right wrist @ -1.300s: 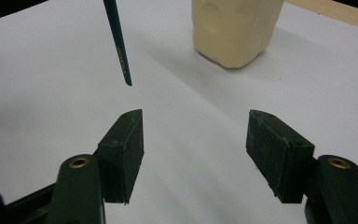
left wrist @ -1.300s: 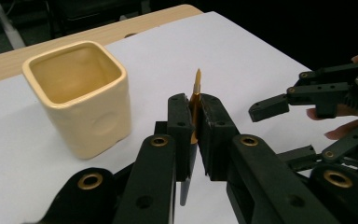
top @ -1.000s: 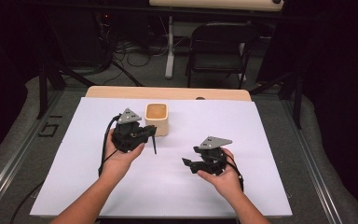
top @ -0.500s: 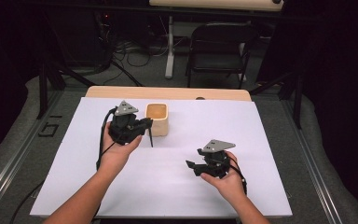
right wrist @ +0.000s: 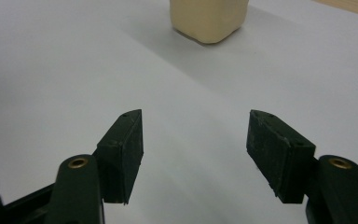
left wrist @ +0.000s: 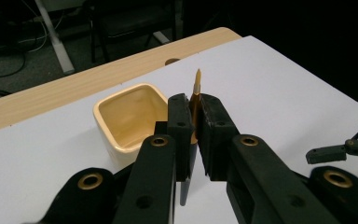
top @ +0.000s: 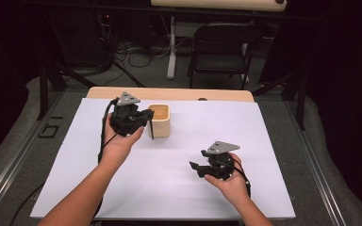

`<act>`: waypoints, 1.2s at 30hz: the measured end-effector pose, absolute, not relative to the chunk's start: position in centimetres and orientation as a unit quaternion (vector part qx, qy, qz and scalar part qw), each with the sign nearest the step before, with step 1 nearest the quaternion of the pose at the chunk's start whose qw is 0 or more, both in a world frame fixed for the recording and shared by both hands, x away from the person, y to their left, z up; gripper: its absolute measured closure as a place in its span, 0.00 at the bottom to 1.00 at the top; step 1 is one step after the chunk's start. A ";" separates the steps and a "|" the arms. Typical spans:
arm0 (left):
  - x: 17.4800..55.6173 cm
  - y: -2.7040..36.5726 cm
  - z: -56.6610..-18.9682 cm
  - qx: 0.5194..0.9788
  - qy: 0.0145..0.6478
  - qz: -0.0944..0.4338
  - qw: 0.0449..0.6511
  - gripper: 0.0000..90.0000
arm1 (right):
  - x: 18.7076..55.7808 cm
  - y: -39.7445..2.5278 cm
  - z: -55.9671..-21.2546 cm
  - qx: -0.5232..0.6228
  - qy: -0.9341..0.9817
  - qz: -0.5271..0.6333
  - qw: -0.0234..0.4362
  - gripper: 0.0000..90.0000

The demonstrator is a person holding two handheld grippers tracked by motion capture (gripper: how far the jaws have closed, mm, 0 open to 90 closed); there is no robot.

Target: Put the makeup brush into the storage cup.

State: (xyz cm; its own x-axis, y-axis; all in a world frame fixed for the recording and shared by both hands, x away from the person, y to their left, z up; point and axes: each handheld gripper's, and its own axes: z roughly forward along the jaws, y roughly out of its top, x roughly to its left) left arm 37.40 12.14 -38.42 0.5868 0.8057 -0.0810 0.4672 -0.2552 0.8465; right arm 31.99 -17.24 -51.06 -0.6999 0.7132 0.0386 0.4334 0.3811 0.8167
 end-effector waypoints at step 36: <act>41.2 12.0 -37.7 0.757 0.448 0.213 0.425 0.93 | 31.8 -17.5 -51.5 0.352 0.817 0.426 0.167 0.40</act>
